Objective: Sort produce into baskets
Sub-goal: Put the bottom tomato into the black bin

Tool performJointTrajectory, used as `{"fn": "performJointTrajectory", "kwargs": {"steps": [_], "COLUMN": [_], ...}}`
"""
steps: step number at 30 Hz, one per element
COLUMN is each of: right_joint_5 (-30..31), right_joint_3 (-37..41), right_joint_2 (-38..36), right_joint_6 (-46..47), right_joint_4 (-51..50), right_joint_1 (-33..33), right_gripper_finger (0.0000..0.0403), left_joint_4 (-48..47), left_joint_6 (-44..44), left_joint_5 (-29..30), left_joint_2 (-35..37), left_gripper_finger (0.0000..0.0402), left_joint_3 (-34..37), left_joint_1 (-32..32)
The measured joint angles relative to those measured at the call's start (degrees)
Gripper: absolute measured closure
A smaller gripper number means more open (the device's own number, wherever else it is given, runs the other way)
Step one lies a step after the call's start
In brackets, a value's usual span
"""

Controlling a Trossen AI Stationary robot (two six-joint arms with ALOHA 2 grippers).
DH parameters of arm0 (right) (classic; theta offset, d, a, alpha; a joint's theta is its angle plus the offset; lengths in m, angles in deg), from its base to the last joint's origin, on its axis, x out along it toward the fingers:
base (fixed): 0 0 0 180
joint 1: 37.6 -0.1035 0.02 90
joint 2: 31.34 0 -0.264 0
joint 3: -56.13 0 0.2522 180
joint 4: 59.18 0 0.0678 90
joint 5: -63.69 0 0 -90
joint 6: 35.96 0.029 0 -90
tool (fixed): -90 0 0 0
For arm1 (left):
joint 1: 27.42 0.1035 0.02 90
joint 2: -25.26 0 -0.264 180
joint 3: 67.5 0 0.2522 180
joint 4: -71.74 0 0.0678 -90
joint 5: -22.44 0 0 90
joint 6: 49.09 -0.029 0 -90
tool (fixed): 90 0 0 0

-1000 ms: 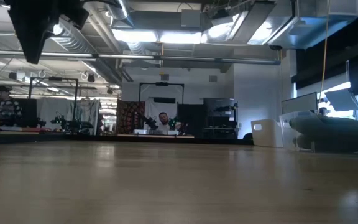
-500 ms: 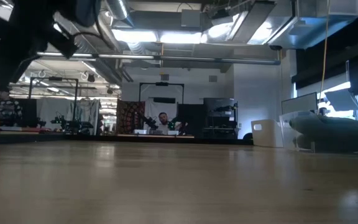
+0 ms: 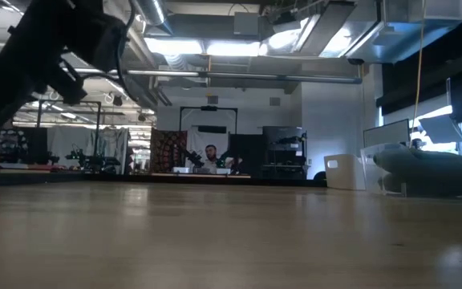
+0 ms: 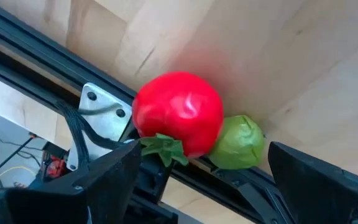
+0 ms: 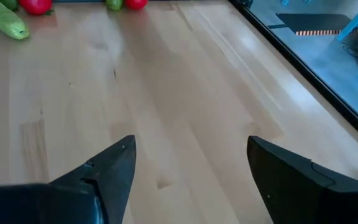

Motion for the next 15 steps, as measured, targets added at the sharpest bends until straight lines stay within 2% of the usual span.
{"fn": "performJointTrajectory", "kwargs": {"steps": [15], "right_joint_5": [-0.1], "right_joint_3": [0.0], "right_joint_2": [0.0], "right_joint_6": [-0.2], "right_joint_4": [0.0], "right_joint_1": [0.0], "right_gripper_finger": [0.0116], "left_joint_4": [2.6], "left_joint_6": [-1.5], "left_joint_5": [-0.8], "left_joint_2": [0.0], "left_gripper_finger": [0.0057], "left_joint_3": [2.0], "left_joint_1": [1.5]}}
